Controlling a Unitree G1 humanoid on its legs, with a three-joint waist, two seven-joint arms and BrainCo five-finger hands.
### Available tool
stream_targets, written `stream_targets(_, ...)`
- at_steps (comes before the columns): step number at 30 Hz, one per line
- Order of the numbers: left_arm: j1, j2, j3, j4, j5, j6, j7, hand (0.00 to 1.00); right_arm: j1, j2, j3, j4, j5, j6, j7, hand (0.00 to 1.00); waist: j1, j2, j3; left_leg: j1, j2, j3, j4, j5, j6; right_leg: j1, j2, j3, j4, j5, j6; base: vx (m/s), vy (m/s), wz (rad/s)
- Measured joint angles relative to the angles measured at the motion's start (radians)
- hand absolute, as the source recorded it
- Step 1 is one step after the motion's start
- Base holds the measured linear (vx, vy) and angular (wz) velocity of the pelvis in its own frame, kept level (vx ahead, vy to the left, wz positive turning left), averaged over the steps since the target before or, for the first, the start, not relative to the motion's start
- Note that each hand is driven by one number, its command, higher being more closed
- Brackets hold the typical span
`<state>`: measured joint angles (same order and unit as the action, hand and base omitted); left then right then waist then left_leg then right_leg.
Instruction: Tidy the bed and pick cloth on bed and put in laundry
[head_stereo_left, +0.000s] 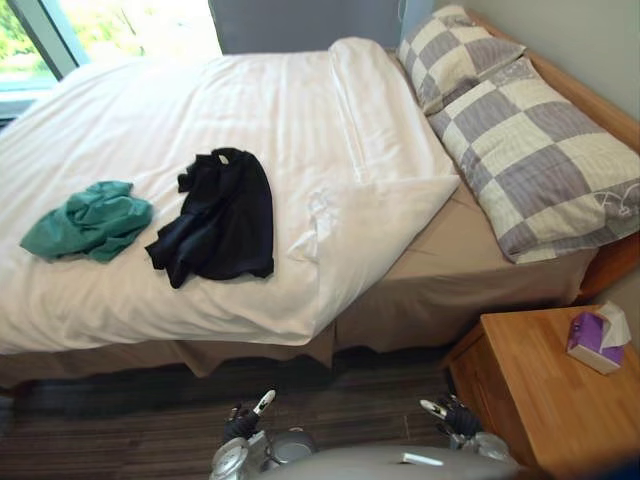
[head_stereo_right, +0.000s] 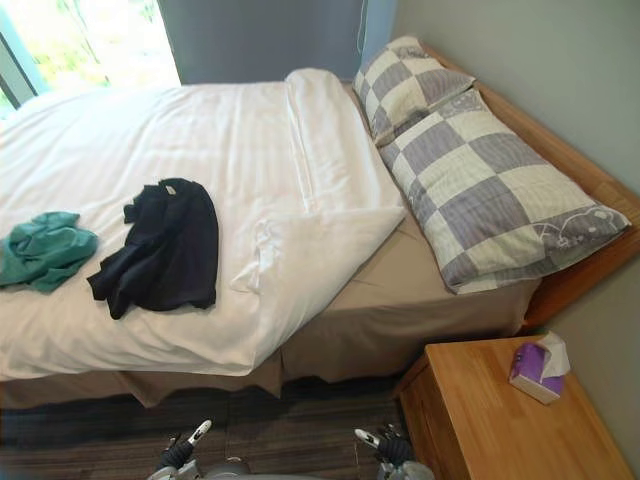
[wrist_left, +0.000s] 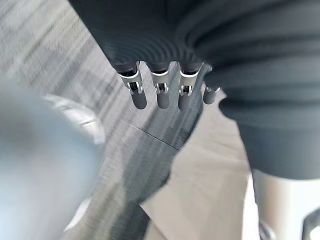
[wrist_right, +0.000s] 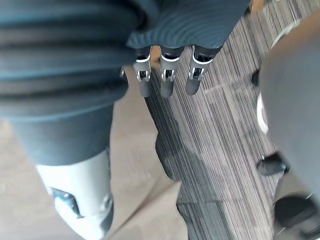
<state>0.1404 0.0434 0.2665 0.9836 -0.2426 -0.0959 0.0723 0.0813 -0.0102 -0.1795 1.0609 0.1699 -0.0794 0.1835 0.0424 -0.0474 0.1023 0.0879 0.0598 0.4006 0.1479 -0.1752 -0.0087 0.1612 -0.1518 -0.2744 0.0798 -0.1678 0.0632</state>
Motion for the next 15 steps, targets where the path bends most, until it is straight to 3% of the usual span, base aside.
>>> stream_targets(4, -0.008, 0.010, -0.033, 0.015, 0.001, 0.011, -0.030, 0.00, 0.017, -0.014, -0.028, 0.007, -0.009, 0.001, 0.002, 0.00, -0.009, 0.013, 0.009, 0.000, -0.017, -0.038, -0.008, 0.022, 0.014, 0.043, -0.006, -0.038, -0.031, 0.014, 0.008, 0.03, -0.028, 0.26)
stream_targets(10, -0.019, 0.012, -0.066, 0.019, 0.030, 0.031, -0.065, 0.00, -0.006, -0.049, -0.046, 0.036, -0.015, -0.011, -0.023, 0.00, 0.001, 0.041, 0.021, 0.024, -0.019, -0.048, -0.100, 0.075, 0.004, 0.013, -0.003, -0.046, 0.005, 0.003, -0.004, -0.06, -0.051, 0.05)
stream_targets(11, -0.021, 0.016, -0.070, 0.020, 0.041, 0.037, -0.070, 0.00, -0.009, -0.049, -0.048, 0.036, -0.014, -0.022, -0.034, 0.00, 0.000, 0.045, 0.026, 0.043, -0.028, -0.049, -0.133, 0.085, 0.005, -0.008, -0.013, -0.044, 0.050, -0.021, -0.002, -0.05, 0.027, -0.03)
stream_targets(13, -0.021, 0.030, -0.072, 0.020, 0.078, 0.044, -0.074, 0.00, -0.004, -0.046, -0.047, 0.036, 0.004, -0.043, -0.041, 0.00, -0.001, 0.028, 0.035, 0.075, -0.064, -0.051, -0.163, 0.075, 0.003, -0.035, -0.059, -0.044, 0.163, -0.089, 0.021, -0.05, 0.056, 0.04)
stream_targets(14, -0.022, 0.046, -0.092, 0.020, 0.107, 0.045, -0.075, 0.00, -0.002, -0.048, -0.043, 0.035, 0.013, -0.059, -0.045, 0.00, -0.008, 0.011, 0.037, 0.095, -0.079, -0.058, -0.180, 0.060, 0.009, -0.066, -0.096, -0.039, 0.277, -0.122, 0.044, -0.02, 0.024, 0.07)
stream_targets(15, -0.024, 0.057, -0.117, 0.020, 0.122, 0.046, -0.075, 0.00, -0.008, -0.048, -0.038, 0.034, 0.026, -0.068, -0.050, 0.00, -0.013, 0.011, 0.039, 0.107, -0.085, -0.059, -0.191, 0.058, 0.013, -0.110, -0.114, -0.027, 0.385, -0.121, 0.058, 0.00, 0.033, 0.15)
